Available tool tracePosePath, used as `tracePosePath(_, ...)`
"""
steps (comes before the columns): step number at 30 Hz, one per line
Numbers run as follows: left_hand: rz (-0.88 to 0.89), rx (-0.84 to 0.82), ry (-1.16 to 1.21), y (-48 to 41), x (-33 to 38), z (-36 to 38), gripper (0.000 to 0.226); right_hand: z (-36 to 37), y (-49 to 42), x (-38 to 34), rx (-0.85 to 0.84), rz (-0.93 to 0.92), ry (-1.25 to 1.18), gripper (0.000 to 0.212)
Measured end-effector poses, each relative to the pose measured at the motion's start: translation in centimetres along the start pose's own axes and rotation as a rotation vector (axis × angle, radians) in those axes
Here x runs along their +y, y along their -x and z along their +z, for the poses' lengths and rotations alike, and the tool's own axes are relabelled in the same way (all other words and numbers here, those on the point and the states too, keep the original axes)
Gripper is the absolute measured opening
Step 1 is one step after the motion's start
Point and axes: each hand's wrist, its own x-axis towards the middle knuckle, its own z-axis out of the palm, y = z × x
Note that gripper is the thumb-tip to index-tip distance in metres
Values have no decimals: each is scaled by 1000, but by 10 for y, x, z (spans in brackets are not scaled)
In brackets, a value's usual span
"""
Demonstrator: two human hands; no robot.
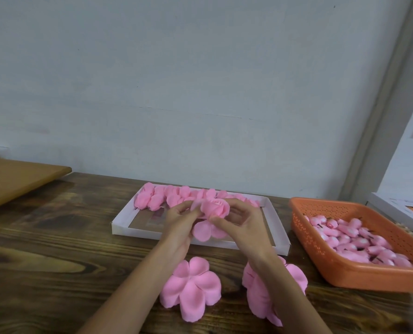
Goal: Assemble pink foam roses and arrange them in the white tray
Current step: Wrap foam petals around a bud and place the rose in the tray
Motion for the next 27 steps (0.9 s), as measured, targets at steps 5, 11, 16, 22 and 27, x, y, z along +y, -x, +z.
tracePosePath(5,25,-16,3,4,3,3,27,3,0,-3,-27,-69,124,33)
tracePosePath(11,105,-22,-36,8,5,5,49,0,-1,2,2,-55,201,24)
tracePosePath(16,191,-58,-108,17,11,6,41,-1,-2,5,72,-46,211,32)
tracePosePath(22,231,-73,-111,22,16,10,44,0,-2,8,119,-40,241,25)
tracePosePath(27,235,-141,-27,16,17,7,38,-2,-2,7,189,3,158,23)
